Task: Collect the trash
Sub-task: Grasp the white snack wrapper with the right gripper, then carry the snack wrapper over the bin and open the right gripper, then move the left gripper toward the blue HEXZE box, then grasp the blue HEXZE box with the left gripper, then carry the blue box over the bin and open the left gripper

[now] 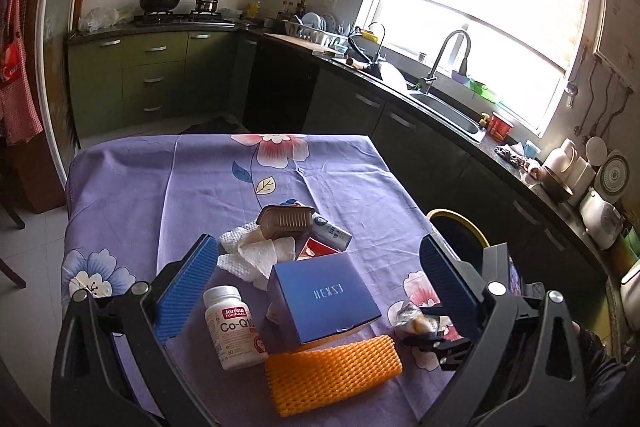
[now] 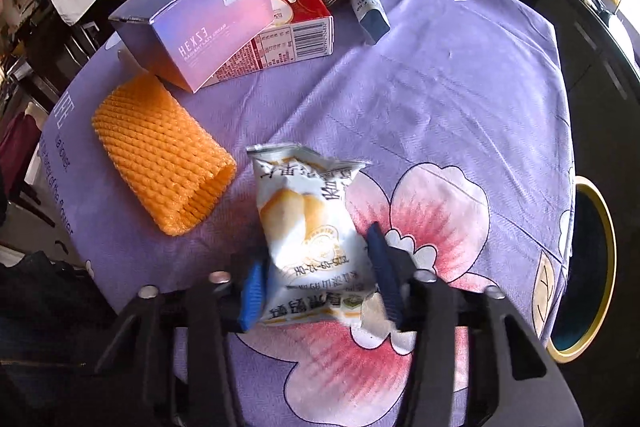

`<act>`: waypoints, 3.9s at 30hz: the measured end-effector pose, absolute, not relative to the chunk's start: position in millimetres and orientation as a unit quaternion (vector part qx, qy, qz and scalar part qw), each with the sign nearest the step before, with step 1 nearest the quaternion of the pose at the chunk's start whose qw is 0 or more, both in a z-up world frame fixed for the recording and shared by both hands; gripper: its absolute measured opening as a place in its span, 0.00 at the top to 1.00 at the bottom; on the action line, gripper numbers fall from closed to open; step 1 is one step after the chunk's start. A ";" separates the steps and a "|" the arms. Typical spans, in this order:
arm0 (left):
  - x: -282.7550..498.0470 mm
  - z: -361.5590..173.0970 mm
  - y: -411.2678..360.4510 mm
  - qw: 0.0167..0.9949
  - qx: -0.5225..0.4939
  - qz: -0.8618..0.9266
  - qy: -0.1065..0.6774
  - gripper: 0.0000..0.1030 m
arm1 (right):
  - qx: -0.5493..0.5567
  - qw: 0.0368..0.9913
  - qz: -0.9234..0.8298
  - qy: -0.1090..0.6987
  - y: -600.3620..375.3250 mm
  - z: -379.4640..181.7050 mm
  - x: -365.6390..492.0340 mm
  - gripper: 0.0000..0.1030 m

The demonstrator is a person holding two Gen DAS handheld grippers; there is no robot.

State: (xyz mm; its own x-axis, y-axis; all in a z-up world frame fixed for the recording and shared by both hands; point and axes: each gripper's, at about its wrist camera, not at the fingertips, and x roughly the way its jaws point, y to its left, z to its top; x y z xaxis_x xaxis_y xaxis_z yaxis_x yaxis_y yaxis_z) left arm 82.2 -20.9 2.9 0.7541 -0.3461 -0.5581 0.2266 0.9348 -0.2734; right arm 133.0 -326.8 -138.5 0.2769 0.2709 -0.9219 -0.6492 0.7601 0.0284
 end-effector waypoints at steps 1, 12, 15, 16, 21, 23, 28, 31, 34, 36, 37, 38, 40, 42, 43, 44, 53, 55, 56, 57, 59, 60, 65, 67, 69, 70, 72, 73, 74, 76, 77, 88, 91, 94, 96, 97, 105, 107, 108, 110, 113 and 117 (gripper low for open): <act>82.7 1.9 -20.4 0.931 -0.095 -0.154 0.316 0.07 | -0.179 0.779 0.294 0.524 -326.9 -138.5 132.8 0.58; 84.7 -0.3 -29.4 0.931 -0.078 -0.157 0.319 0.07 | -0.152 0.788 0.295 0.519 -334.2 -132.9 131.9 0.60; 84.3 0.7 -32.9 0.933 -0.071 -0.157 0.317 0.07 | -0.139 0.796 0.289 0.514 -346.3 -125.9 133.0 0.60; 83.9 1.2 -34.0 0.933 -0.068 -0.158 0.316 0.07 | -0.134 0.800 0.285 0.512 -353.0 -122.1 134.2 0.60; 83.3 1.6 -38.2 0.933 -0.061 -0.161 0.315 0.07 | -0.090 0.833 0.209 0.504 -421.3 -102.0 152.7 0.60; 84.7 1.3 -40.3 0.933 -0.060 -0.162 0.315 0.07 | -0.072 0.846 0.158 0.504 -458.4 -98.6 165.7 0.60; 89.6 -1.2 -47.4 0.930 -0.057 -0.167 0.321 0.07 | -0.038 0.848 0.027 0.528 -549.6 -114.9 207.2 0.59; 90.4 -2.0 -53.3 0.930 -0.050 -0.170 0.324 0.07 | -0.021 0.839 -0.012 0.543 -582.9 -133.0 225.1 0.48; 91.4 -2.6 -58.1 0.929 -0.041 -0.169 0.327 0.07 | -0.003 0.841 -0.058 0.538 -602.3 -141.3 230.3 0.35; 91.0 -2.5 -60.3 0.928 -0.034 -0.169 0.330 0.07 | 0.017 0.845 -0.051 0.532 -606.7 -141.2 225.5 0.35; 91.3 -2.9 -61.1 0.928 -0.032 -0.167 0.331 0.07 | 0.019 0.847 -0.047 0.529 -605.7 -139.9 222.1 0.35; 91.9 -3.2 -61.8 0.928 -0.031 -0.167 0.333 0.07 | 0.015 0.850 -0.046 0.524 -602.6 -137.5 217.1 0.35; 93.9 -5.0 -62.8 0.926 -0.030 -0.165 0.338 0.07 | 0.009 0.855 -0.040 0.517 -597.2 -133.2 209.0 0.35; 96.0 -7.7 -64.2 0.924 -0.033 -0.162 0.344 0.07 | 0.011 0.862 -0.027 0.506 -584.9 -124.7 197.7 0.35; 96.9 -9.3 -64.7 0.923 -0.034 -0.161 0.347 0.07 | 0.010 0.865 -0.021 0.501 -579.0 -121.4 191.3 0.33; 98.5 -11.7 -66.3 0.921 -0.035 -0.158 0.354 0.07 | 0.008 0.869 -0.013 0.495 -574.0 -116.8 184.4 0.31; 107.1 -34.7 -82.1 0.913 -0.037 -0.077 0.398 0.07 | -0.008 0.881 0.030 0.471 -545.3 -102.8 155.2 0.29; 106.8 -40.6 -85.8 0.918 -0.028 -0.050 0.392 0.07 | -0.007 0.882 0.040 0.469 -540.3 -101.6 152.2 0.29; 106.5 -44.6 -88.5 0.921 -0.023 -0.032 0.388 0.07 | -0.007 0.882 0.043 0.468 -538.7 -101.4 152.1 0.29; 106.0 -47.2 -90.0 0.922 -0.020 -0.018 0.386 0.07 | -0.008 0.882 0.050 0.469 -535.9 -101.7 151.3 0.29; 105.0 -51.5 -92.2 0.925 -0.012 0.005 0.379 0.07 | -0.010 0.881 0.056 0.469 -532.7 -104.1 150.0 0.29; 103.2 -53.4 -92.8 0.927 -0.012 0.016 0.376 0.07 | -0.011 0.881 0.060 0.469 -530.4 -104.7 148.9 0.29; 94.7 -66.6 -100.0 0.931 -0.019 0.029 0.364 0.07 | -0.013 0.879 0.075 0.471 -524.3 -109.6 147.3 0.29; 93.5 -74.1 -106.0 0.929 -0.016 0.023 0.368 0.07 | -0.014 0.878 0.079 0.472 -521.5 -111.5 147.3 0.29; 95.6 -80.2 -110.0 0.927 -0.014 0.020 0.374 0.07 | -0.015 0.877 0.081 0.473 -519.1 -112.8 147.9 0.29; 96.8 -83.5 -110.6 0.927 -0.015 0.019 0.375 0.07 | -0.016 0.877 0.082 0.473 -518.7 -113.5 148.8 0.29; 98.5 -87.6 -109.7 0.926 -0.021 0.021 0.376 0.07 | -0.017 0.876 0.084 0.474 -517.4 -114.6 149.9 0.29; 99.4 -89.3 -107.9 0.926 -0.026 0.023 0.376 0.07 | -0.017 0.876 0.085 0.475 -516.7 -115.2 150.3 0.29; 99.4 -90.3 -107.1 0.926 -0.029 0.023 0.376 0.07 | -0.017 0.875 0.085 0.476 -516.7 -115.6 151.0 0.29; 98.8 -92.3 -105.7 0.927 -0.032 0.024 0.373 0.07 | -0.018 0.874 0.085 0.478 -516.6 -117.0 152.3 0.29; 98.7 -92.8 -106.0 0.927 -0.032 0.024 0.372 0.07 | -0.018 0.874 0.085 0.479 -516.1 -117.8 152.7 0.29; 96.5 -93.8 -104.4 0.930 -0.028 0.027 0.366 0.28 | -0.025 0.871 0.093 0.482 -505.9 -121.7 155.0 0.29; 96.0 -93.1 -103.1 0.931 -0.029 0.023 0.364 0.29 | -0.026 0.871 0.094 0.482 -504.3 -120.9 154.0 0.29; 92.5 -88.3 -100.9 0.934 -0.031 0.014 0.356 0.29 | -0.028 0.871 0.093 0.482 -503.6 -120.4 152.7 0.29; 90.0 -83.4 -99.6 0.936 -0.030 0.010 0.351 0.29 | -0.028 0.871 0.093 0.481 -503.9 -120.2 152.0 0.29; 89.1 -80.9 -99.0 0.937 -0.031 0.007 0.348 0.29 | -0.028 0.871 0.093 0.481 -503.7 -120.0 151.8 0.29; 90.6 -48.7 -89.9 0.933 -0.037 -0.052 0.355 0.29 | -0.031 0.873 0.095 0.478 -502.7 -116.5 145.8 0.29; 95.4 -36.9 -87.0 0.930 -0.039 -0.070 0.359 0.29 | -0.030 0.874 0.095 0.475 -503.7 -115.4 143.4 0.29; 97.7 -31.5 -85.5 0.929 -0.040 -0.077 0.359 0.29 | -0.029 0.875 0.094 0.474 -505.0 -115.2 142.0 0.29; 103.4 -18.6 -84.3 0.928 -0.041 -0.091 0.360 0.29 | -0.026 0.876 0.092 0.473 -507.8 -115.0 139.7 0.29; 108.5 -5.5 -88.6 0.928 -0.033 -0.103 0.358 0.29 | -0.020 0.876 0.088 0.475 -514.9 -117.7 135.2 0.29; 115.3 5.0 -107.0 0.927 -0.016 -0.125 0.354 0.29 | -0.013 0.876 0.076 0.476 -527.6 -121.1 129.5 0.29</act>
